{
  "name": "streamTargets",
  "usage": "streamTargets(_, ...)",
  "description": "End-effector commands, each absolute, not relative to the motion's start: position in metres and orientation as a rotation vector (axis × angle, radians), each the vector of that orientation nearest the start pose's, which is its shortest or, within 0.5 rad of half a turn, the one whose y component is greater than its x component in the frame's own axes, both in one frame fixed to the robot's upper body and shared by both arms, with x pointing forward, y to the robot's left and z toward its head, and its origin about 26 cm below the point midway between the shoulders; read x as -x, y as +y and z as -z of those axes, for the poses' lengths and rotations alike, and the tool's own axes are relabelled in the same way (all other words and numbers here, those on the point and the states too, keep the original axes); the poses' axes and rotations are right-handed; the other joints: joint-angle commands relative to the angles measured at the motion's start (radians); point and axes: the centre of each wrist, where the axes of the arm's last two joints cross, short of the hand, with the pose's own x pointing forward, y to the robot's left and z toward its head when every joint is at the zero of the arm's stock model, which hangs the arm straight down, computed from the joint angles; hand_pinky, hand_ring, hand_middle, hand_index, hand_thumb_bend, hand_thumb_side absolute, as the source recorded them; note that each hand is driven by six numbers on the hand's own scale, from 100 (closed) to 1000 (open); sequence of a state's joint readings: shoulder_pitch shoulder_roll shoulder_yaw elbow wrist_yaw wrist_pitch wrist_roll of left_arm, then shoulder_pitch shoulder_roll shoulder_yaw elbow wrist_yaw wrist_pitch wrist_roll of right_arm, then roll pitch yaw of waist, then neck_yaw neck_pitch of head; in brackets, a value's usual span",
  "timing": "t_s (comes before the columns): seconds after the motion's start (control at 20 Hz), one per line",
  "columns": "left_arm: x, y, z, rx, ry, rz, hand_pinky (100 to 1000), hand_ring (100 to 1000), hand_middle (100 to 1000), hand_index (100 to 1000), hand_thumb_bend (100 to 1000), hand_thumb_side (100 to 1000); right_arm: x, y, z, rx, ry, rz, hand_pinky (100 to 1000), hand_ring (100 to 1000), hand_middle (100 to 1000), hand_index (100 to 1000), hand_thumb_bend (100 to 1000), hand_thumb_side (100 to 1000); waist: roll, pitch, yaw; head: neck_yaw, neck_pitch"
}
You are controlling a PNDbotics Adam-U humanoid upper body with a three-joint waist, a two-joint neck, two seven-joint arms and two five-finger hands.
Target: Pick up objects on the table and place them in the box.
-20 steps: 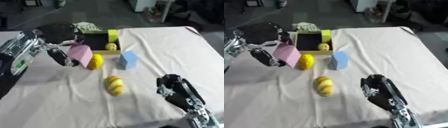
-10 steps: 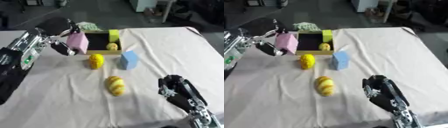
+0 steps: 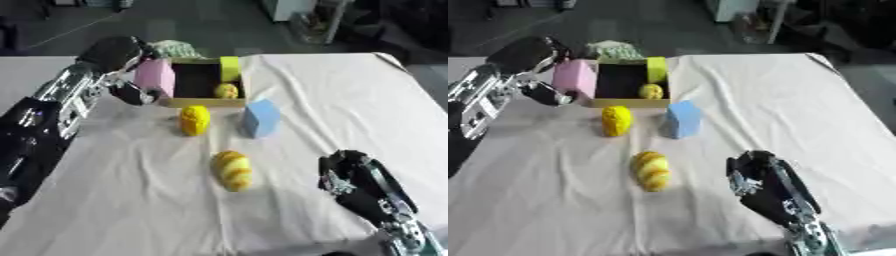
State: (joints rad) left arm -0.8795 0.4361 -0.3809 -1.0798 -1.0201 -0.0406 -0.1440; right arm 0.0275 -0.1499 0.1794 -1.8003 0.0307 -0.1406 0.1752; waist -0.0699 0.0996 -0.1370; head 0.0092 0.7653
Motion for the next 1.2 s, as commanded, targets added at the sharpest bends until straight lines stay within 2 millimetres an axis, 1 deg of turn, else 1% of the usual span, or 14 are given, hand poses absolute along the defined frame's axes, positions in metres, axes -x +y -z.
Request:
streamTargets(0.05,-0.458,0.226,-0.195,-1.215,-1.573,1.512,753,678,603,793,100,246,-0.269,-0.217,-0.051,-0.186,-1.905,-0.443,391,329,269,527,100,284,-0.001,0.009,-0.014,0.029,-0.005)
streamTargets(0.1,-0.457,0.227,-0.197,-1.227,-1.585,1.498,753,678,603,793,100,246,-0.270,-0.215,-0.053,-0.193,-1.911,-0.443,391,329,269,527,100,284,-0.002,0.015,-0.019,0.037,-0.012)
streamTargets(0.3,-0.457,0.233,-0.206,-1.279,-1.612,1.465,758,691,627,809,100,245,-0.277,-0.207,-0.062,-0.222,-1.946,-0.455,392,329,269,527,100,285,-0.001,0.053,-0.046,0.072,-0.058)
streamTargets(0.45,-0.458,0.236,-0.212,-1.322,-1.619,1.441,760,697,641,818,100,247,-0.282,-0.202,-0.070,-0.238,-1.974,-0.472,392,328,269,527,100,286,0.006,0.080,-0.067,0.093,-0.090)
streamTargets(0.55,-0.459,0.237,-0.214,-1.345,-1.613,1.432,762,701,651,827,100,249,-0.284,-0.200,-0.074,-0.243,-1.985,-0.481,392,328,268,527,100,285,0.011,0.093,-0.079,0.103,-0.104)
streamTargets(0.75,-0.460,0.236,-0.212,-1.371,-1.595,1.438,766,708,669,848,100,253,-0.286,-0.198,-0.078,-0.251,-1.997,-0.490,393,327,268,527,100,285,0.019,0.108,-0.092,0.114,-0.115)
streamTargets(1.0,-0.463,0.235,-0.207,-1.408,-1.538,1.469,775,722,696,882,100,265,-0.288,-0.197,-0.078,-0.254,-1.998,-0.493,393,327,267,527,100,286,0.024,0.110,-0.096,0.116,-0.118)
streamTargets(1.1,-0.463,0.235,-0.203,-1.416,-1.505,1.494,780,733,712,902,120,273,-0.288,-0.197,-0.079,-0.255,-1.998,-0.494,393,326,267,527,100,288,0.025,0.109,-0.096,0.114,-0.118)
streamTargets(1.15,-0.464,0.236,-0.201,-1.418,-1.484,1.511,789,745,734,914,160,287,-0.288,-0.197,-0.079,-0.255,-1.998,-0.493,393,326,267,527,100,288,0.025,0.108,-0.095,0.113,-0.117)
streamTargets(1.2,-0.464,0.236,-0.200,-1.418,-1.463,1.528,792,748,740,916,174,291,-0.288,-0.197,-0.079,-0.255,-1.998,-0.493,393,325,266,527,100,288,0.025,0.108,-0.095,0.112,-0.117)
